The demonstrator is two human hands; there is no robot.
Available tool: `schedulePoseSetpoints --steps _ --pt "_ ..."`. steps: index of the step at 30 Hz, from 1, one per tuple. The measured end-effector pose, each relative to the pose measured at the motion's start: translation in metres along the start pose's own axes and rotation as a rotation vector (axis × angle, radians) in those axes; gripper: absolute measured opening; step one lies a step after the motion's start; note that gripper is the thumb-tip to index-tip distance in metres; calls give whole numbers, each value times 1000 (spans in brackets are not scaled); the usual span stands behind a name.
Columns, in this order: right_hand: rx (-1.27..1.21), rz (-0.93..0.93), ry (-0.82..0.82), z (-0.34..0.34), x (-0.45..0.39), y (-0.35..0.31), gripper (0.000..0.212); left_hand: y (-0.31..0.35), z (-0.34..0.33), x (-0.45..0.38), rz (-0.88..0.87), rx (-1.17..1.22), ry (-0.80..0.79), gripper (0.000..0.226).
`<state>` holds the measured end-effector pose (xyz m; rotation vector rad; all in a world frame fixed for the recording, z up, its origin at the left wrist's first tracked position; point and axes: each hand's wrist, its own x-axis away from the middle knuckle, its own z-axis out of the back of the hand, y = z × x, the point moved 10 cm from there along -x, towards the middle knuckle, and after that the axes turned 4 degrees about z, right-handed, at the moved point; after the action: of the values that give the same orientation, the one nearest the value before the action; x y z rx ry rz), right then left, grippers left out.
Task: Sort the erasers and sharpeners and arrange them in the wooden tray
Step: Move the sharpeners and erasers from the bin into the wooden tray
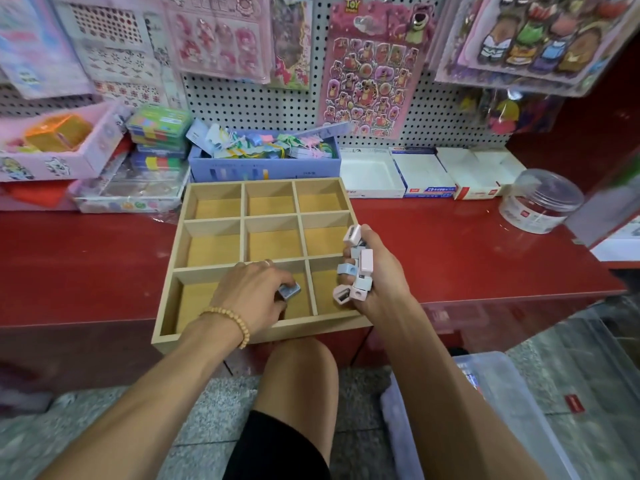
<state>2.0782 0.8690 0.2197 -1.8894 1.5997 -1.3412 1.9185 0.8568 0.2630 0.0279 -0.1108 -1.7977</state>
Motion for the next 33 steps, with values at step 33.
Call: schedulePoseSetpoints --steps 33 --pt "-63 71 75 -16 -3 -7 22 -24 18 7 218 780 161 13"
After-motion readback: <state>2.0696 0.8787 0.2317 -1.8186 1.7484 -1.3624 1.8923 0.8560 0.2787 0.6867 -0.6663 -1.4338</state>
